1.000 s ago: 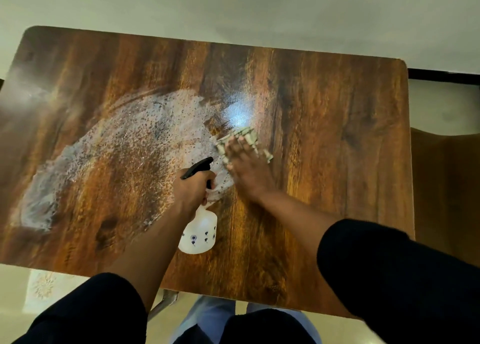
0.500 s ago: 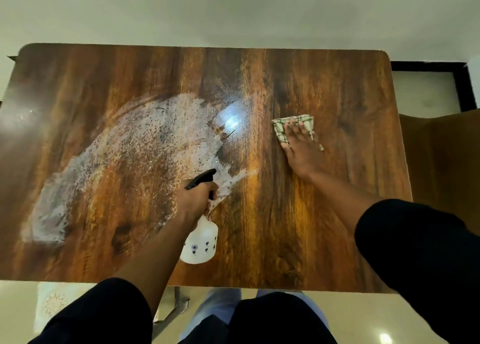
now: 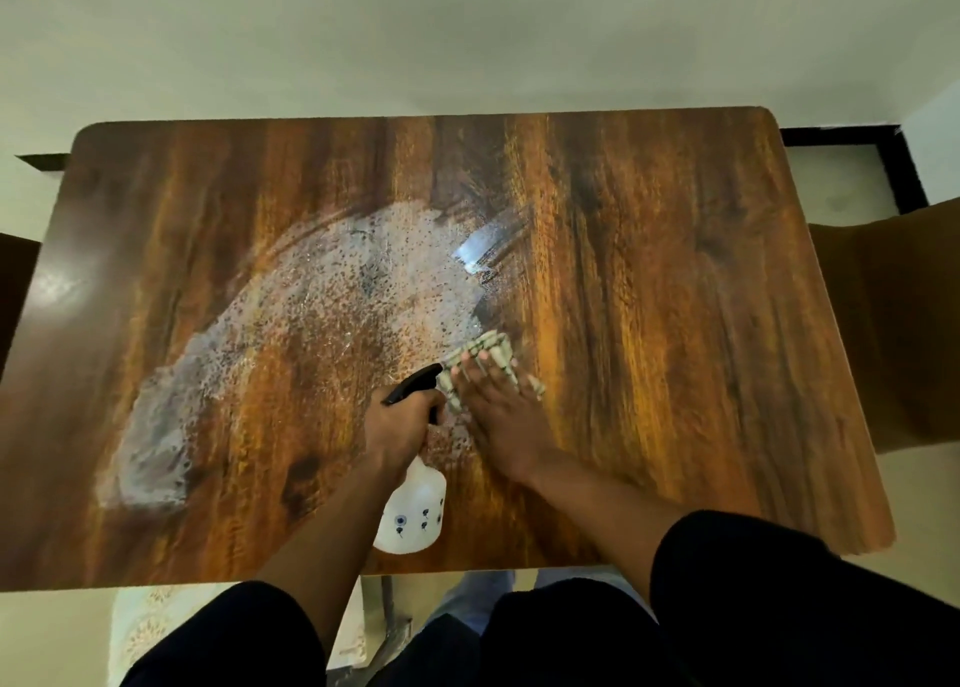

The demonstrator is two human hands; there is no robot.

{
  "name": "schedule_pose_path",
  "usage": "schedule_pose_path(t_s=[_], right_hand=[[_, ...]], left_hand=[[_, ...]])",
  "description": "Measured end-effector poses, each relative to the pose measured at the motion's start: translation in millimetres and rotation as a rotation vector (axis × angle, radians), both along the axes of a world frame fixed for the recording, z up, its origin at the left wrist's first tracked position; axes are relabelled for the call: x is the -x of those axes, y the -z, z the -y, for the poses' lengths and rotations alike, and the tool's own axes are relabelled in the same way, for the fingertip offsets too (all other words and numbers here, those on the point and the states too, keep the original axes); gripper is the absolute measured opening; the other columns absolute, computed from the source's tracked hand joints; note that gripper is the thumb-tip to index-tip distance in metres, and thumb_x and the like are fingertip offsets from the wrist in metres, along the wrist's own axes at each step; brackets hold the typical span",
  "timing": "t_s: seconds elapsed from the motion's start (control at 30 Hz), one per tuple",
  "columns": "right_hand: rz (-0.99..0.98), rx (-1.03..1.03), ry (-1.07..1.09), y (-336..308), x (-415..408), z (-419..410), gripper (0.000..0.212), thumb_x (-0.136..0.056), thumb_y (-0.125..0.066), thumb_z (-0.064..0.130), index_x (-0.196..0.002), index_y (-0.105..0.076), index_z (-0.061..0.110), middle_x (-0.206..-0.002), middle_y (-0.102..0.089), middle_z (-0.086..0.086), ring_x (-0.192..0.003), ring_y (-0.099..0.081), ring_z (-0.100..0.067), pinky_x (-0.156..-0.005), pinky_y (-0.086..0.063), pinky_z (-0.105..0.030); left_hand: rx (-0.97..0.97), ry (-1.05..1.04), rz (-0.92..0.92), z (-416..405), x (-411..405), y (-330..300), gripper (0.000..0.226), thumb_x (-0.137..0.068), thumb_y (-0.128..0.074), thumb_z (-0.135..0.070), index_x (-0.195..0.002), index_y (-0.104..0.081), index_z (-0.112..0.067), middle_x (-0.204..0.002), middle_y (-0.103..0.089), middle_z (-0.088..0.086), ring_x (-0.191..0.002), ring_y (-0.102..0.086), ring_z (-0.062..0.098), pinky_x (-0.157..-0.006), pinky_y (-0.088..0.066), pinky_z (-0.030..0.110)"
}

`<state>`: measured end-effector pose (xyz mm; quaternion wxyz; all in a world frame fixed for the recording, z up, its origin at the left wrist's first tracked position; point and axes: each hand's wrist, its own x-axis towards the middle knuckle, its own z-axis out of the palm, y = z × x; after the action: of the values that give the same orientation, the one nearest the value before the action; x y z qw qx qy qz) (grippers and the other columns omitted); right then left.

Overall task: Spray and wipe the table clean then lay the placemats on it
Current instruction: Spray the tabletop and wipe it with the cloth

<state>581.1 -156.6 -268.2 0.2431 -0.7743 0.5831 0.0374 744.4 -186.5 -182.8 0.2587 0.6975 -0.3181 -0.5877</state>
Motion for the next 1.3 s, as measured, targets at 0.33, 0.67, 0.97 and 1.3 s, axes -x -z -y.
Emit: schedule_pose_path(t_s=[0.33,0.67,0.97,1.3], right_hand=[[-0.022,0.018,0.256,0.0,44.5,16.9,0.062,-0.108,-0.014,0.049,-0.163,0.011,0.035,-0.171,0.012,0.006,-0.159,0.012,-0.018,-0.127,0.01,-0.044],[-0.045,-0.014,0.666,-5.4,52.4,28.7,0.063,-0.111,-0.034,0.033,-0.166,-0.003,0.025,-0.174,0.004,0.003,-0.16,0.009,-0.021,-0.129,0.003,-0.05],[0.055,0.04,0.007,0.4,-89.1,-54.0,0.061,-0.109,-0.016,0.045,-0.166,-0.003,0.027,-0.174,0.004,0.005,-0.16,0.012,-0.02,-0.128,0.003,-0.05],[-0.011,0.074,0.107,2.0,-46.0,-30.9,0.062,-0.112,-0.029,0.031,-0.163,0.008,0.03,-0.172,0.009,0.004,-0.158,0.013,-0.018,-0.128,0.006,-0.046]], left_hand=[[0.033,0.003,-0.045,5.0,-42.8,3.0,0.041,-0.095,-0.065,-0.004,-0.107,-0.076,-0.042,-0.072,-0.065,0.019,-0.054,-0.04,0.024,-0.058,-0.036,0.043],[0.026,0.028,-0.06,-3.2,-72.7,16.7,0.039,-0.092,-0.065,-0.007,-0.116,-0.079,-0.034,-0.071,-0.063,0.017,-0.054,-0.043,0.021,-0.053,-0.035,0.037],[-0.036,-0.1,-0.019,-35.7,-110.2,19.9,0.033,-0.093,-0.067,-0.004,-0.11,-0.079,-0.03,-0.071,-0.065,0.018,-0.046,-0.042,0.017,-0.046,-0.036,0.032],[0.017,-0.156,0.053,-67.8,-142.0,14.8,0.022,-0.092,-0.07,-0.007,-0.107,-0.078,-0.022,-0.068,-0.069,0.009,-0.046,-0.051,0.012,-0.044,-0.042,0.027]])
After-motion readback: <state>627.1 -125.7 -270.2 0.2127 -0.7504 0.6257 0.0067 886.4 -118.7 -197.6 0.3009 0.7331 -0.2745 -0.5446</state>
